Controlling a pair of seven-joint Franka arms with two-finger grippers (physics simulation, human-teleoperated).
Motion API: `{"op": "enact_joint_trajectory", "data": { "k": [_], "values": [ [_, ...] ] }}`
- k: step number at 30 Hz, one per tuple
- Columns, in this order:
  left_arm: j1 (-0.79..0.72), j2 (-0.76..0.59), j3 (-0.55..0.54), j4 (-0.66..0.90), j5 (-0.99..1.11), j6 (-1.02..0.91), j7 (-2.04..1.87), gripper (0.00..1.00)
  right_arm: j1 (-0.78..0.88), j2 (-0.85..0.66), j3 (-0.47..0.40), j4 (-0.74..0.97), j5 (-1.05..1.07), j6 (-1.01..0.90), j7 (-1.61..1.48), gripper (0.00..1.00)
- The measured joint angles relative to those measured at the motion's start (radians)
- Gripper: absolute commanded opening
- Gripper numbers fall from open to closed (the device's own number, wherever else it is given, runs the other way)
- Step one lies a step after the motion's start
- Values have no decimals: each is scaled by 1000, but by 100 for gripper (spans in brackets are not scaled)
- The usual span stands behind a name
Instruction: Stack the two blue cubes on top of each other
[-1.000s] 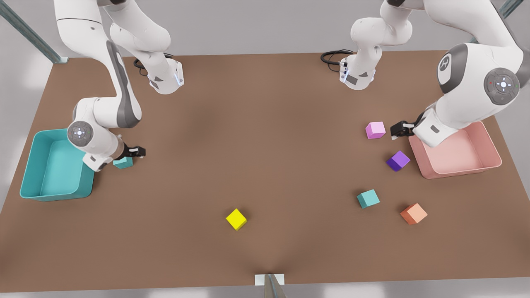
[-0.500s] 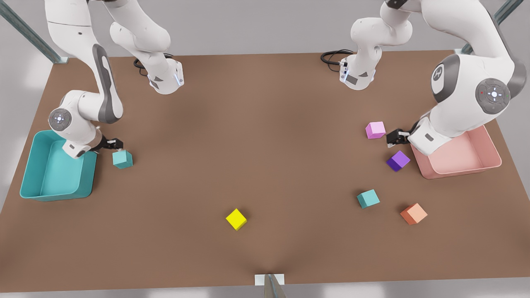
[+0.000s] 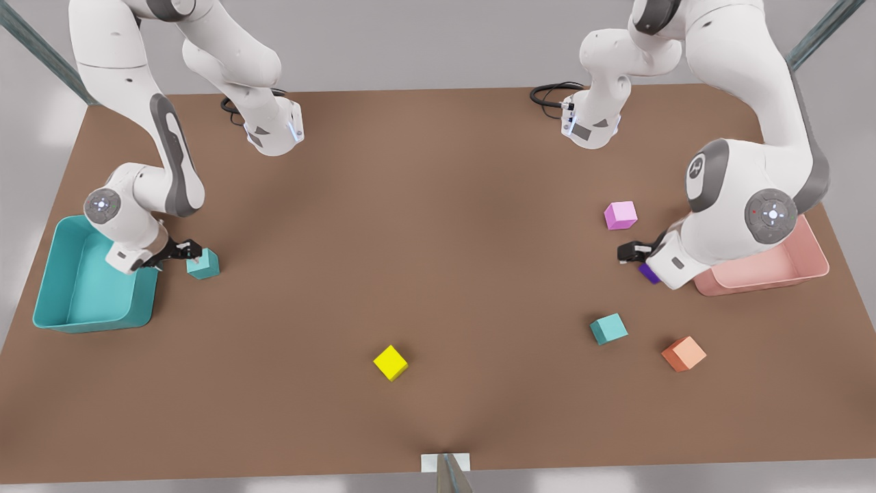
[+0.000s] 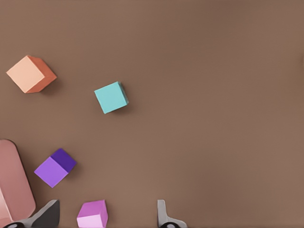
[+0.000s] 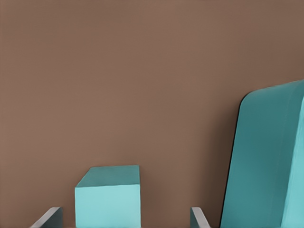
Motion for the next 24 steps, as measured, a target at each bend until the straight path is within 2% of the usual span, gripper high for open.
{"op": "enact_joint_trajectory", "data": {
  "k": [5,11,16,24],
  "values": [
    [-6,-30,0,-43,7,-25,-12,100,-3,2,9,-35,1,13,-28,100],
    [37,106,8,-36,9,18,-119,100,-16,-3,9,-75,2,15,-50,100],
    [8,199,3,5,10,56,-210,100,-19,7,9,-84,3,16,-49,100],
    [45,179,0,11,-21,79,-312,100,-28,42,7,-87,3,24,-24,100]
  ]
}}
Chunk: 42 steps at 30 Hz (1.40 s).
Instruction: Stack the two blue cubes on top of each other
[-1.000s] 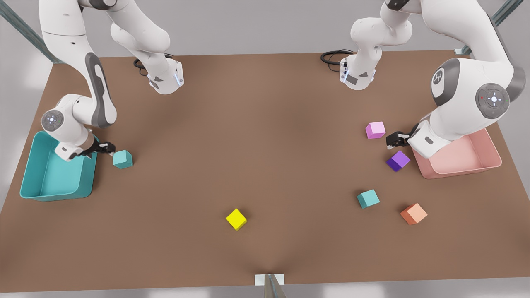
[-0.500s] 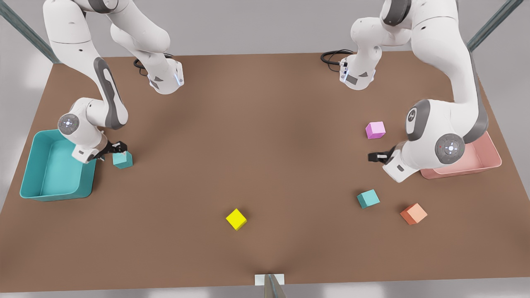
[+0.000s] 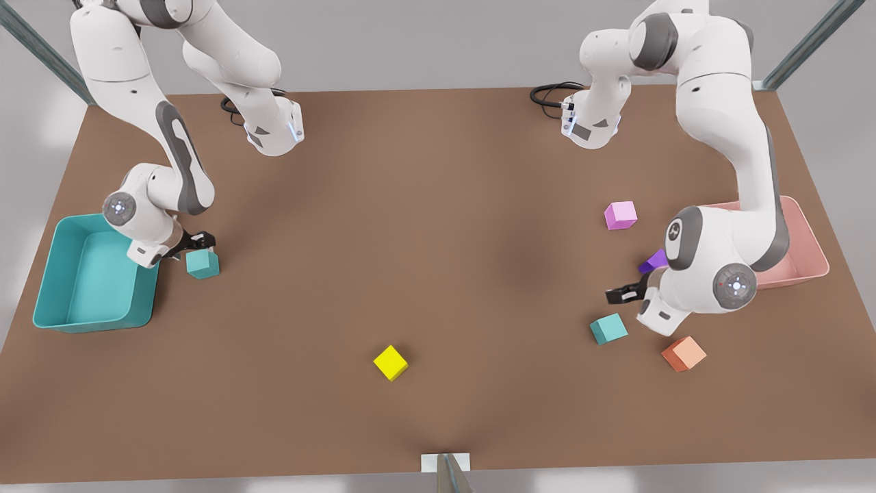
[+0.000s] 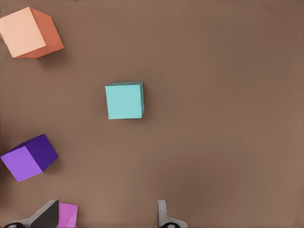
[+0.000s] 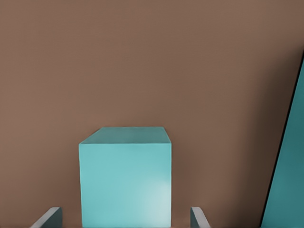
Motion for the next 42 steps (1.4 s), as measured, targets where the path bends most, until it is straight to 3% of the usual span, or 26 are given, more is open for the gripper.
{"op": "enact_joint_trajectory", "data": {
  "k": [14,20,22,27,30,33,35,37,38,39,42],
  "values": [
    [-22,-5,-13,135,0,-40,-108,100,-11,78,0,1,0,52,41,100],
    [-19,74,-15,132,31,-57,-111,100,-10,108,0,2,0,89,51,99],
    [-18,95,-15,132,33,-52,-109,100,-10,109,0,3,1,95,53,55],
    [-14,117,-15,123,36,-27,-104,100,-10,92,1,5,20,95,34,29],
    [-5,131,-14,82,36,3,-102,100,-5,-50,19,17,31,17,15,22],
    [21,133,-13,45,31,45,-105,100,-60,-180,138,180,44,-166,-5,21],
    [21,145,-12,33,30,77,-117,100,-163,-185,288,381,60,-325,-13,21],
    [19,186,-12,29,28,117,-128,100,-283,-70,500,624,76,-466,0,21],
    [18,204,-12,31,28,136,-134,100,-193,10,590,736,77,-524,14,21],
    [17,225,-12,38,28,153,-139,100,37,71,650,823,72,-573,30,21],
    [17,273,-14,62,28,201,-150,100,605,317,708,1124,-20,-677,109,21]
  ]
}}
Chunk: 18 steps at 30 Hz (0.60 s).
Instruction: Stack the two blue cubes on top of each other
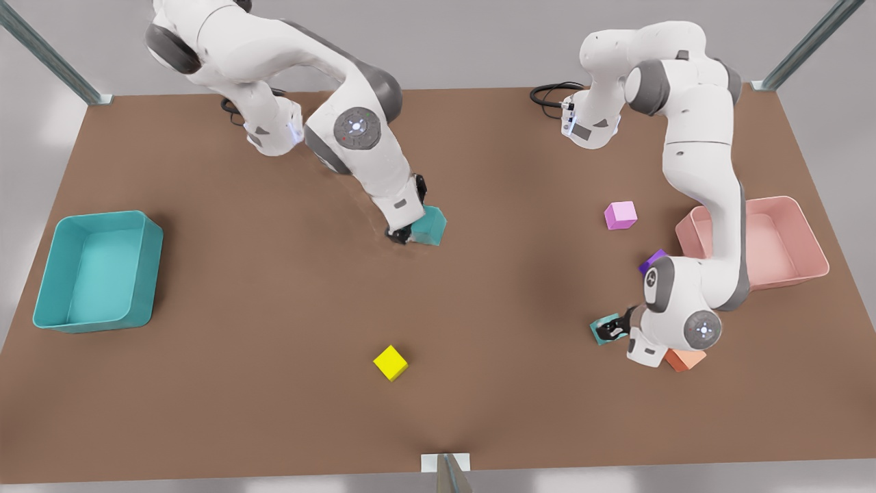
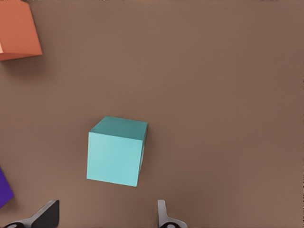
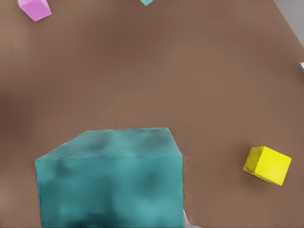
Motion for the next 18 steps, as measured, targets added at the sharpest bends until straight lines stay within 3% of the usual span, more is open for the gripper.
{"op": "enact_joint_trajectory", "data": {
  "k": [3,9,18],
  "values": [
    [2,12,-1,-3,2,43,1,100,235,227,-36,203,-132,-53,92,21],
    [-9,10,-3,-61,23,111,52,100,328,486,-210,314,-252,-22,248,21],
    [23,8,-3,-121,70,179,125,100,458,597,-292,339,-312,108,456,21]
  ]
}}
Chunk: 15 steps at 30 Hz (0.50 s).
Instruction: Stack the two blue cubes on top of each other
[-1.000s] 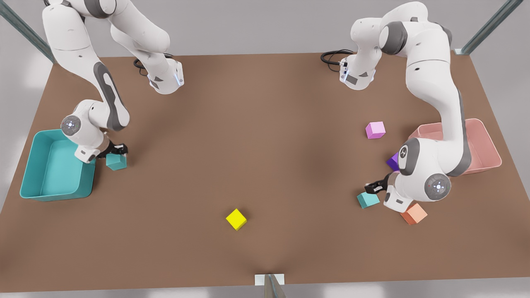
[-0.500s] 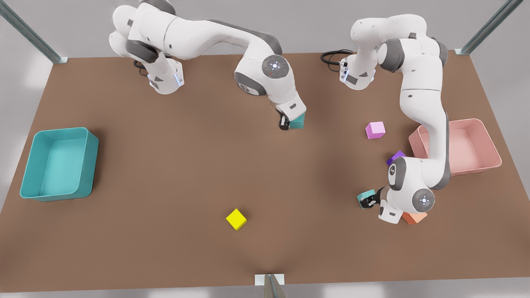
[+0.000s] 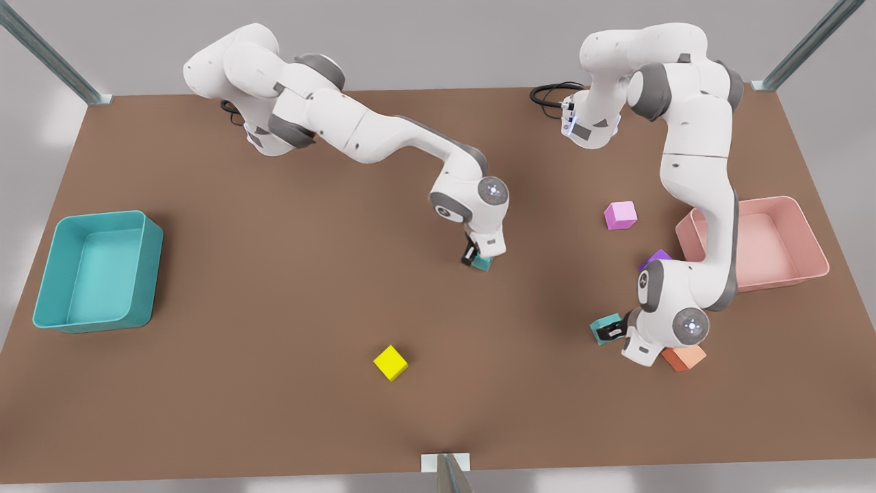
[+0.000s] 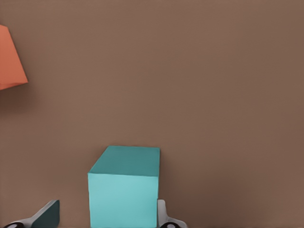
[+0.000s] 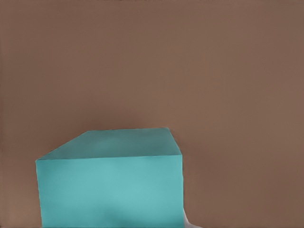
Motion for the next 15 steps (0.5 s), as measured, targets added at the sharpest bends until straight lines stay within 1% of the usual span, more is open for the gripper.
{"op": "enact_joint_trajectory", "data": {
  "k": [2,3,4,6,7,8,9,10,13,14,15],
  "values": [
    [-2,5,0,-7,2,14,12,100,28,8,-15,7,-1,27,39,21],
    [-3,6,0,-11,1,22,18,100,35,13,-18,9,-2,39,58,25],
    [-5,8,0,-13,-1,30,22,100,39,17,-19,10,-4,51,76,43],
    [-4,21,0,-15,-3,46,31,100,41,26,-20,10,-10,77,114,53],
    [-4,27,0,-16,-4,53,34,100,40,30,-20,10,-13,90,132,53],
    [-4,33,0,-15,-5,60,38,100,40,32,-20,10,-15,101,149,56],
    [-4,40,0,-15,-6,66,41,100,39,34,-21,10,-18,110,167,72],
    [-5,47,0,-15,-7,71,44,100,39,35,-21,9,-23,117,185,79],
    [-9,54,0,-15,-8,81,52,100,38,43,-23,8,-31,138,232,78],
    [-10,55,0,-15,-8,84,55,96,39,52,-30,8,-33,148,247,82],
    [-11,56,0,-15,-8,86,56,74,40,61,-36,8,-34,159,260,100]
  ]
}}
